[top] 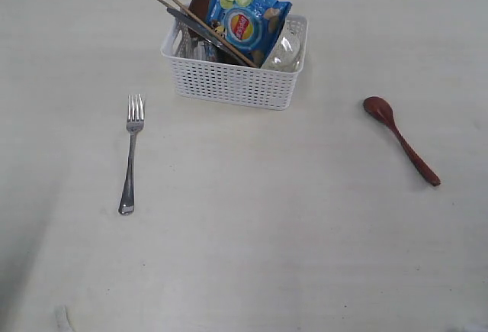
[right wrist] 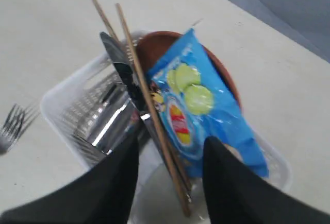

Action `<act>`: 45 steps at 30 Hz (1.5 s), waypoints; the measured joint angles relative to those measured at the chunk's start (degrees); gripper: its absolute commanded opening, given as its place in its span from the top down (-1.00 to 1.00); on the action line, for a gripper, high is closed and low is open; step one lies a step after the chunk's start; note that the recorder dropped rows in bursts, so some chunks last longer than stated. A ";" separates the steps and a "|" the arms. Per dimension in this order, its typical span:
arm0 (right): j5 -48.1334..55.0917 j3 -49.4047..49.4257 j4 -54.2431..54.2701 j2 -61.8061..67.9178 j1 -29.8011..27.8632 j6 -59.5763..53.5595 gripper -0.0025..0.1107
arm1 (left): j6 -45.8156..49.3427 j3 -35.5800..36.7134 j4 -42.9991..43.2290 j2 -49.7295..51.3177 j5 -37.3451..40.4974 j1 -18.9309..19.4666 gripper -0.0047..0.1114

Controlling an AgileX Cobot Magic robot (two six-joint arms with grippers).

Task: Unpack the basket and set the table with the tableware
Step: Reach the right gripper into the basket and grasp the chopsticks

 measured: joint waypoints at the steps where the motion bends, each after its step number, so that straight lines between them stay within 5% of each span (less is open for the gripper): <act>1: 0.00 -3.11 0.00 3.61 1.69 -0.10 0.25 | 0.00 0.00 0.00 0.00 0.00 0.00 0.92; 10: 1.03 -22.71 0.11 24.64 5.76 -2.03 0.25 | 0.00 0.00 0.00 0.00 0.00 0.00 0.92; 23: 1.86 -29.16 -5.77 32.08 5.76 -2.03 0.26 | 0.00 0.00 0.00 0.00 0.00 0.00 0.92; 25: 1.44 -29.26 -5.92 32.57 5.90 -2.03 0.38 | 0.00 0.00 0.00 0.00 0.00 0.00 0.92; 29: 1.54 -29.26 -6.58 33.39 5.99 -2.75 0.96 | 0.00 0.00 0.00 0.00 0.00 0.00 0.92; 45: 2.61 -29.26 -7.48 24.83 6.03 -3.16 0.96 | 0.00 0.00 0.00 0.00 0.00 0.00 0.92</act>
